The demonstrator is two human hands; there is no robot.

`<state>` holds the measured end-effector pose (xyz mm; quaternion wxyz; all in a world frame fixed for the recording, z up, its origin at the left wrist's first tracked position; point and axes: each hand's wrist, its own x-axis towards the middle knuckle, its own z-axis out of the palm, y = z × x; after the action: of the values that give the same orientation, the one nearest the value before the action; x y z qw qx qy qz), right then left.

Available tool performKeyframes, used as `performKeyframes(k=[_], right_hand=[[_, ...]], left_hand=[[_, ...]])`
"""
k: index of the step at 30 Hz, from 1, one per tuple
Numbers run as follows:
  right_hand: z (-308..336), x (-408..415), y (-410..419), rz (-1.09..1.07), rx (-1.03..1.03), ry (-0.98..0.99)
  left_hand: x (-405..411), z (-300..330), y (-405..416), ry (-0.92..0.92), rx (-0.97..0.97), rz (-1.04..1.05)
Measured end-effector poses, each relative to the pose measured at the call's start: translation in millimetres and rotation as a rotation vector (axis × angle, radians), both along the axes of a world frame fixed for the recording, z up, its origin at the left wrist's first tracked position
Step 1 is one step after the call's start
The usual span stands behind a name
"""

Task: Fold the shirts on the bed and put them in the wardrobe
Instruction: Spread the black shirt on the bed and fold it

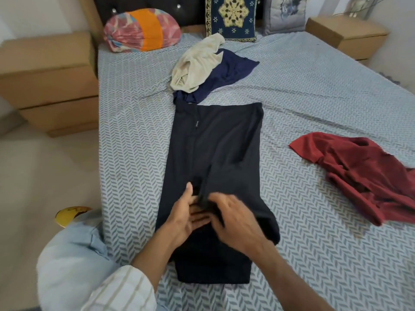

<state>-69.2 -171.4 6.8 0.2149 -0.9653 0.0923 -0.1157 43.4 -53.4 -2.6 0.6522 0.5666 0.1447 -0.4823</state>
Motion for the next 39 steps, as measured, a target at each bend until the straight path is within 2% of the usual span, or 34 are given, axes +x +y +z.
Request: performKeyframes(k=[1, 3, 7, 10, 13, 17, 24, 27, 30, 32, 34, 36, 39], right_hand=[[-10.5, -1.6, 6.1, 0.083, -0.039, 0.085], [-25.7, -10.8, 7.7, 0.091, -0.086, 0.149], [-41.9, -40.9, -16.6, -0.109, -0.179, 0.202], [-44.2, -63.9, -38.4, -0.273, -0.18, 0.234], [-44.4, -83.1, -53.8, -0.365, -0.086, 0.12], [-50.8, -100.4, -62.5, -0.291, -0.121, -0.028], [-64.7, -107.1, -58.7, -0.157, -0.113, 0.147], [-59.0, -104.1, -62.4, -0.19, -0.077, 0.19], [-48.6, -79.4, -69.8, -0.254, 0.059, 0.161], [-43.0, -48.6, -78.8, -0.319, 0.119, 0.145], [-36.6, -8.3, -91.3, -0.377, 0.167, 0.178], [-29.7, 37.5, -105.9, -0.425, 0.195, 0.199], [-21.5, 106.4, -134.3, -0.528, 0.227, 0.178]], left_hand=[[0.5, -2.1, 3.1, -0.006, 0.021, 0.002], [0.0, -5.3, 6.9, -0.071, 0.093, 0.005], [-0.6, -6.9, 6.6, -0.133, 0.209, 0.071], [-0.9, -4.4, 6.5, -0.14, 0.201, 0.091], [-2.0, 3.7, 9.1, -0.219, 0.164, 0.088], [-5.1, 12.2, 23.7, -0.349, 0.132, 0.073], [-17.5, -11.2, 48.2, -0.42, 0.348, -0.052], [-17.7, -16.0, 49.0, -0.577, 0.51, -0.21], [-7.8, -18.7, 37.8, -0.996, 0.756, -0.363], [3.1, -20.6, 22.8, -1.241, 0.725, -0.399], [17.4, -20.2, 0.6, -1.385, 0.612, -0.477], [31.6, -18.0, -23.7, -1.417, 0.529, -0.572], [52.2, -25.4, -46.8, -1.281, 0.541, -0.658]])
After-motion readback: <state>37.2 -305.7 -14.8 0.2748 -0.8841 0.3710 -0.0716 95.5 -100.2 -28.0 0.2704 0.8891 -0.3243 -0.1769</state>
